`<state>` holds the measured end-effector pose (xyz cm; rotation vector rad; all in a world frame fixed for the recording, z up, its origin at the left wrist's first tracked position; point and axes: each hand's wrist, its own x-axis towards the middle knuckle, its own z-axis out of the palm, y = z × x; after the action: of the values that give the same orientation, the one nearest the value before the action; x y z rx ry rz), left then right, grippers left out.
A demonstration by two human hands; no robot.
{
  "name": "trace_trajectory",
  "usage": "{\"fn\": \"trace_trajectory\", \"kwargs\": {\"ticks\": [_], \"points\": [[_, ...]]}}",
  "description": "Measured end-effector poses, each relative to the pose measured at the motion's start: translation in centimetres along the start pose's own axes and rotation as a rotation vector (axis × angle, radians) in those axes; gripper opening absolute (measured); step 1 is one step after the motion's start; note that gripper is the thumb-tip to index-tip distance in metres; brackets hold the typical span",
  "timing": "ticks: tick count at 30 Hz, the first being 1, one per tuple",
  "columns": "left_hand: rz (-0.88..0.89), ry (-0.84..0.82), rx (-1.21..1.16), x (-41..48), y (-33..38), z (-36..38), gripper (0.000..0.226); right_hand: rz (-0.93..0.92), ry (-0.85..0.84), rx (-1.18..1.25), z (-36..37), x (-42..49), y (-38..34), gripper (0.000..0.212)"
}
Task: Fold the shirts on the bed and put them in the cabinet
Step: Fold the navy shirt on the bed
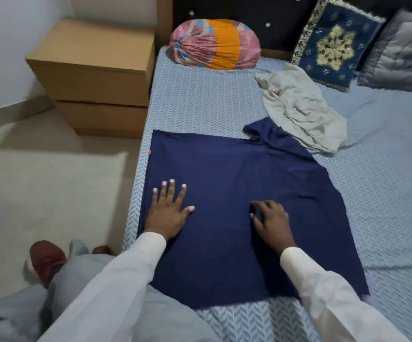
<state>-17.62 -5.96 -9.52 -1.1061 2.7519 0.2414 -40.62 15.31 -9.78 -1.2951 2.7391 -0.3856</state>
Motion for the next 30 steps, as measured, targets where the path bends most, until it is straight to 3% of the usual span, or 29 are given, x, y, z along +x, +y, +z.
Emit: {"fn": "trace_trajectory", "kwargs": {"ticks": [8,13,17,21,26,30], "points": [[-0.128,-0.094,0.021,-7.9,0.2,-0.2,0.07,0.022,0.024,0.038,-2.1,-10.4,5.3,0.031],[-0.005,-0.164,-0.047,-13.1,6.0,-1.9,0.079,-0.001,0.068,0.039,-4.4,-16.6,8.8,0.033],[0.126,-0.396,0.161,-16.1,8.1,-1.0,0.063,0.0,0.077,-0.049,-4.8,-20.8,10.5,0.043],[0.145,-0.495,0.256,-16.3,7.2,-1.0,0.067,0.058,0.126,-0.126,-4.6,-22.5,11.8,0.038],[0.17,-0.525,0.278,-16.2,7.4,-1.5,0.068,0.143,0.133,-0.101,-6.1,-23.6,13.0,0.03],[0.149,-0.544,0.258,-15.7,7.4,-1.6,0.067,0.281,0.007,-0.001,-6.2,-24.9,14.9,0.039]]}}
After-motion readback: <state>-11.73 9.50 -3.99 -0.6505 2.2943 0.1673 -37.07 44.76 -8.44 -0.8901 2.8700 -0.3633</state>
